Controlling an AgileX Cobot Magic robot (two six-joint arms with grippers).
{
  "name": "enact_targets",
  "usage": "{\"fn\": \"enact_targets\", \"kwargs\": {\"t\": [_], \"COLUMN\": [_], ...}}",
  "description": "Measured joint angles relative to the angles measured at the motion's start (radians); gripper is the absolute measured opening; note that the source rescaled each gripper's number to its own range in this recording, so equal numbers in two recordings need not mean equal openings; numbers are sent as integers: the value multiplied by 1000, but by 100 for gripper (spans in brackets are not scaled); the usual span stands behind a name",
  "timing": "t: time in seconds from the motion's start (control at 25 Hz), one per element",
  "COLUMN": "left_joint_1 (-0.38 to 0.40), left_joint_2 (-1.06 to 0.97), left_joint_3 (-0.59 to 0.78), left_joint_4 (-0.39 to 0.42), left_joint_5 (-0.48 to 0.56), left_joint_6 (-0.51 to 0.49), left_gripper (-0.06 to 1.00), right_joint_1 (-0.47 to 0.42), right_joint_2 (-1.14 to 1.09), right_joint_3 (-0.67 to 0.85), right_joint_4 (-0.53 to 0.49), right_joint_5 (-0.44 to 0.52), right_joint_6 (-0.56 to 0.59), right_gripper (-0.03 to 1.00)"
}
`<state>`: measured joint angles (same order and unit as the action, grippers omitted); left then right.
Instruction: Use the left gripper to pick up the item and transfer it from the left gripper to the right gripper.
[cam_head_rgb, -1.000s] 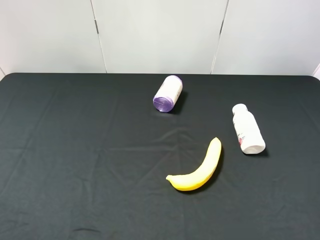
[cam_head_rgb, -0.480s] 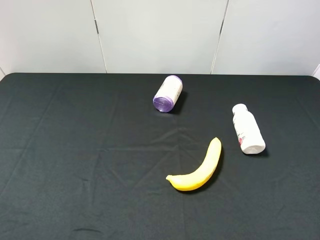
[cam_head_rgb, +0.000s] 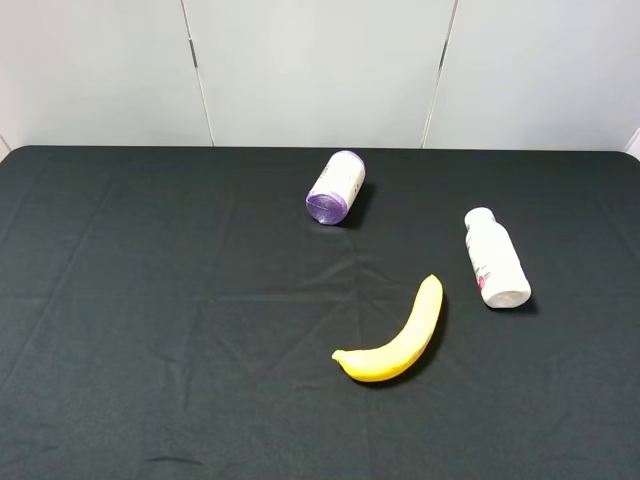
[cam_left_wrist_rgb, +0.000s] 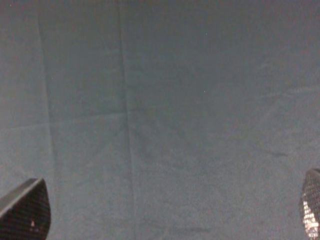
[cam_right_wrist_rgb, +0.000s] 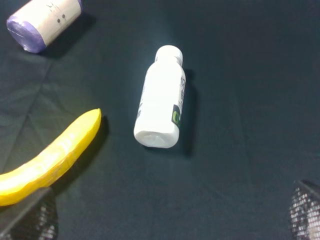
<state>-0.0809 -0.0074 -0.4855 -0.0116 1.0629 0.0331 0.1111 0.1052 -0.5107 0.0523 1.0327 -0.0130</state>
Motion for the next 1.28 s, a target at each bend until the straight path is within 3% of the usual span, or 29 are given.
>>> {"fn": "enact_targets", "kwargs": {"t": [0.36, 1.28], "left_joint_1": [0, 0], "left_joint_2": [0, 0], "left_joint_3": [0, 0], "left_joint_4": [0, 0], "left_joint_5": [0, 0], "left_joint_6": [0, 0], "left_gripper": [100, 100], "right_joint_1": [-93, -94], "right_joint_2": [-109, -109], "right_joint_3": [2, 2], "right_joint_4": [5, 10], "right_joint_5": [4, 7], "right_joint_6": [0, 0], "right_gripper": [100, 100]}}
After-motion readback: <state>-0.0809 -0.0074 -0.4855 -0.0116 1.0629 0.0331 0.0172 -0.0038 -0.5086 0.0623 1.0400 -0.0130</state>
